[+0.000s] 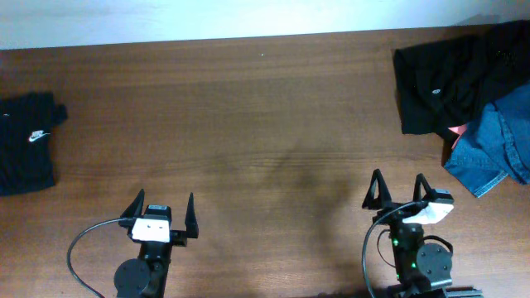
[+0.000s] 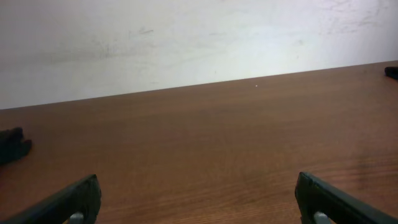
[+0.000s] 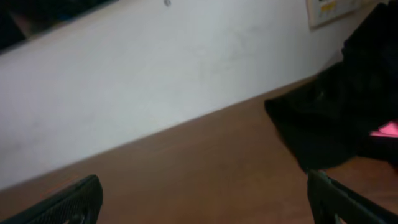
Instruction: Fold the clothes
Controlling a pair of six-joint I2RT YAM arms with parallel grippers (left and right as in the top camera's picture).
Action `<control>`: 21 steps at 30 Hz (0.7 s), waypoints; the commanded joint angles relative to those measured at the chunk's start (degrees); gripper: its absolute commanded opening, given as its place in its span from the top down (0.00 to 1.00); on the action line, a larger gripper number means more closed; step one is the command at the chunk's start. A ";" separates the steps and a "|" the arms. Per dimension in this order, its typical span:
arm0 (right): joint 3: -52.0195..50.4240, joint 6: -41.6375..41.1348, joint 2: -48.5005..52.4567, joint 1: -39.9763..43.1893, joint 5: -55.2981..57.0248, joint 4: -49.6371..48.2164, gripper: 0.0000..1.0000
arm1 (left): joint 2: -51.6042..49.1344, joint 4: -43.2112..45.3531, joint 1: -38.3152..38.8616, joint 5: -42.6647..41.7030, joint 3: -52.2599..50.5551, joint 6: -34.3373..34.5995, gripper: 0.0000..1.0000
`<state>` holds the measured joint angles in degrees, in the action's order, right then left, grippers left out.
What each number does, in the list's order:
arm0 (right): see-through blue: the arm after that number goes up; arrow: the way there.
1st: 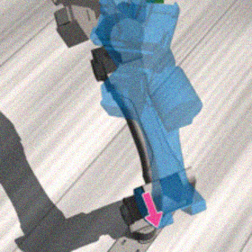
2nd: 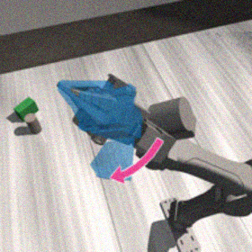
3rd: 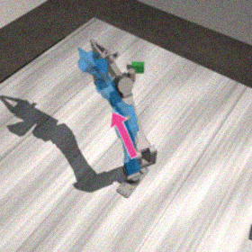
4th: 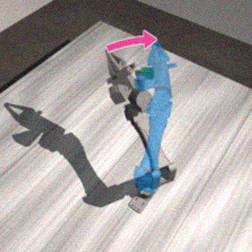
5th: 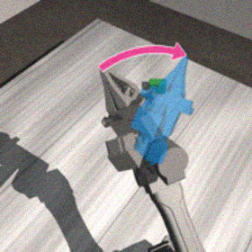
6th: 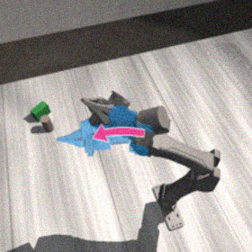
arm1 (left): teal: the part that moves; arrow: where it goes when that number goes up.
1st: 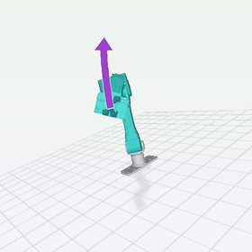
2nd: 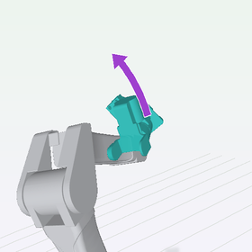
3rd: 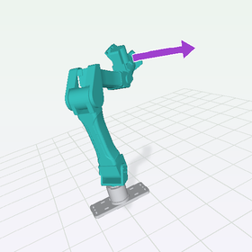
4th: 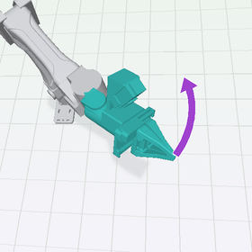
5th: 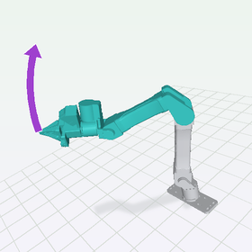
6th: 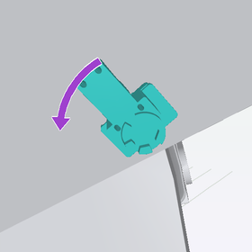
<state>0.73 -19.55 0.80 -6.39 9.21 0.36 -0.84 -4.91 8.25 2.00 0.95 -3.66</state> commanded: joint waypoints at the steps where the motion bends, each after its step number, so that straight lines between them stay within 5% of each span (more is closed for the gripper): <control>1: -0.42 4.63 -0.61 0.39 0.92 2.51 0.01 | 0.55 0.31 -0.11 0.76 -0.44 -1.11 0.01; 21: -0.42 9.70 -0.57 0.48 0.33 3.34 0.01 | 0.55 0.31 -0.13 0.76 -0.44 -1.11 0.01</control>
<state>0.67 -10.37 0.73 -6.39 9.17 3.42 -0.84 -4.91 8.25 2.00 0.95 -3.66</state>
